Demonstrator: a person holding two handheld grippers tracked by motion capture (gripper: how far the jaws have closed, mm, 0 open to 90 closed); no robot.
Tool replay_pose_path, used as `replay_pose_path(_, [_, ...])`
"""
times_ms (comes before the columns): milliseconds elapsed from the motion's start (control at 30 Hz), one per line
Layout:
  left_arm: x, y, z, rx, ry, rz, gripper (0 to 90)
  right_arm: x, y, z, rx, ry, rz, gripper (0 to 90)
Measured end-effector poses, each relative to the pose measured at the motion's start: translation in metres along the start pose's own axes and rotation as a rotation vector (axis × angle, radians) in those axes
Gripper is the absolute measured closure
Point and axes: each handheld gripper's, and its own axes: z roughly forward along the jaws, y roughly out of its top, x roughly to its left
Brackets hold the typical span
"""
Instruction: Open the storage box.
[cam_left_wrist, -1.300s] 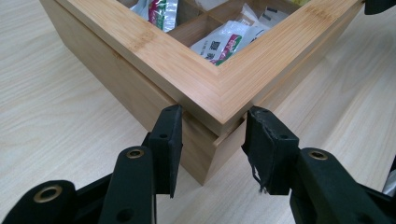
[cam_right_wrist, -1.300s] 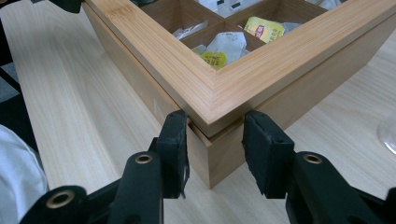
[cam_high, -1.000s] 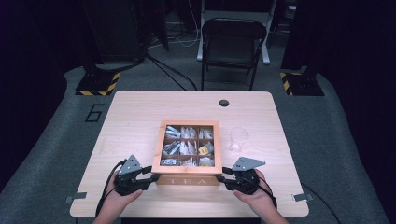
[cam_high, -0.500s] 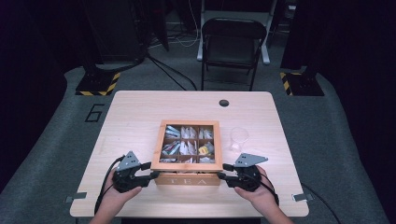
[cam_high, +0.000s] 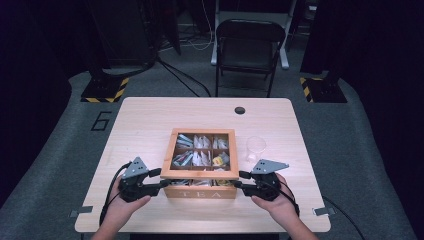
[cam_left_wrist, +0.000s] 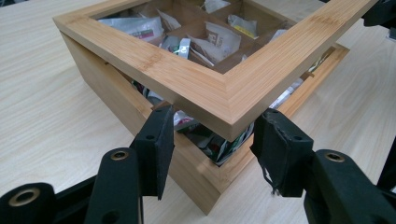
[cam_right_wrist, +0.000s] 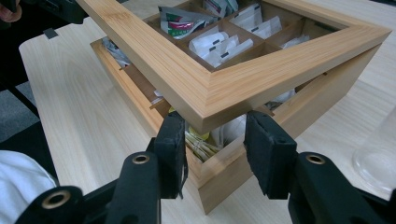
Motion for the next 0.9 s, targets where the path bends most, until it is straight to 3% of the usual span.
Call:
replay_pose_path(500, [0.003,0.023,-0.009,-0.03,0.017,0.033,46.7,-0.003,0.023,-0.009,-0.036,-0.026,-0.025,49.6])
replay_pose_path(700, [0.004,0.029,-0.011,-0.02,0.018,0.053,46.2,-0.004,0.028,-0.01,-0.044,-0.033,-0.037,48.5])
replay_pose_path(900, [0.007,0.034,-0.013,-0.035,0.015,0.051,46.2,-0.005,0.034,-0.011,-0.044,-0.037,-0.051,47.9])
